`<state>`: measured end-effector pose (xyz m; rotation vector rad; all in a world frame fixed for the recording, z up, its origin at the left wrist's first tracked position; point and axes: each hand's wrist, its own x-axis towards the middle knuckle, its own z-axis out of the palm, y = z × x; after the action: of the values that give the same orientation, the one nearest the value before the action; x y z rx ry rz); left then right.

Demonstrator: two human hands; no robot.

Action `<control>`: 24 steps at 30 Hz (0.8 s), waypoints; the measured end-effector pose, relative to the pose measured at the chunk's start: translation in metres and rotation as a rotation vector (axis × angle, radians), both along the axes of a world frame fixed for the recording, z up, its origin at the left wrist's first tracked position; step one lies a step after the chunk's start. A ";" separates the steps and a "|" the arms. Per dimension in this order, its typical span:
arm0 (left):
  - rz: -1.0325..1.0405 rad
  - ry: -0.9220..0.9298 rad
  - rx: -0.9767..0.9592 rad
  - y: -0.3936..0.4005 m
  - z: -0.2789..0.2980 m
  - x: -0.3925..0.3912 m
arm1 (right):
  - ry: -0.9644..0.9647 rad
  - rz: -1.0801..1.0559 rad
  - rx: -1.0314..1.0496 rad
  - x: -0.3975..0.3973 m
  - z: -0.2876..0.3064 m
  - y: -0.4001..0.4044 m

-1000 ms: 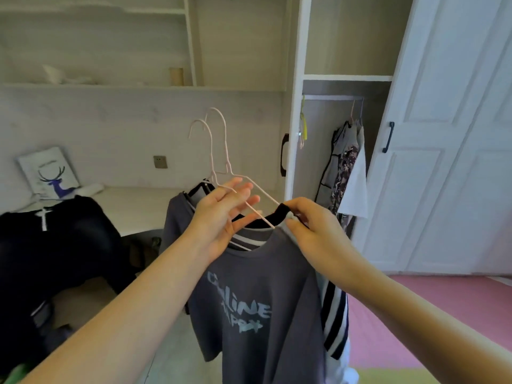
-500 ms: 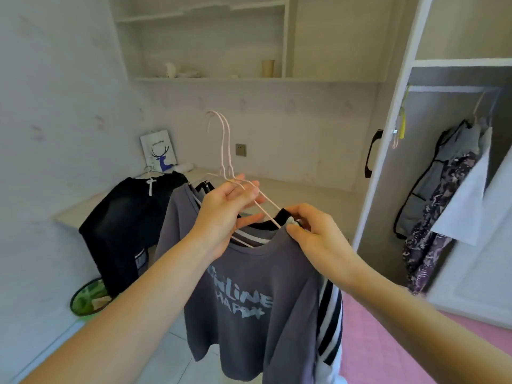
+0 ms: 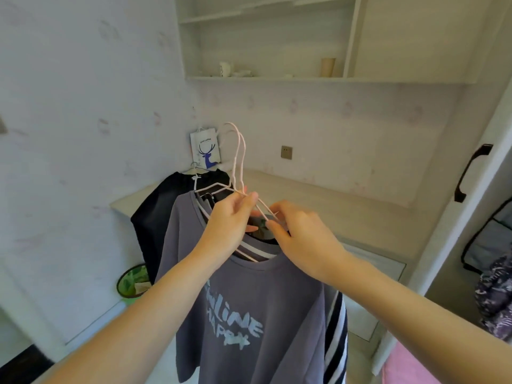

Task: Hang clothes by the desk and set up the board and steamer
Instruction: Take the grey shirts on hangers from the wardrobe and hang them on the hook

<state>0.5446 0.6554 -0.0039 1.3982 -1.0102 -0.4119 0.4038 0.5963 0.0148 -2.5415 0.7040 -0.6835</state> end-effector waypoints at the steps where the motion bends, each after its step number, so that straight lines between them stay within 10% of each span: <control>1: 0.018 -0.038 0.001 -0.002 -0.001 0.011 | 0.004 -0.017 -0.040 0.014 0.000 -0.001; 24: 0.266 -0.311 0.143 -0.029 -0.013 0.260 | -0.137 0.010 0.517 0.251 -0.007 -0.090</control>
<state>0.8045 0.6265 -0.0169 1.7372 -1.0390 -0.0699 0.6545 0.5058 0.0076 -2.0059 0.7118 -0.5759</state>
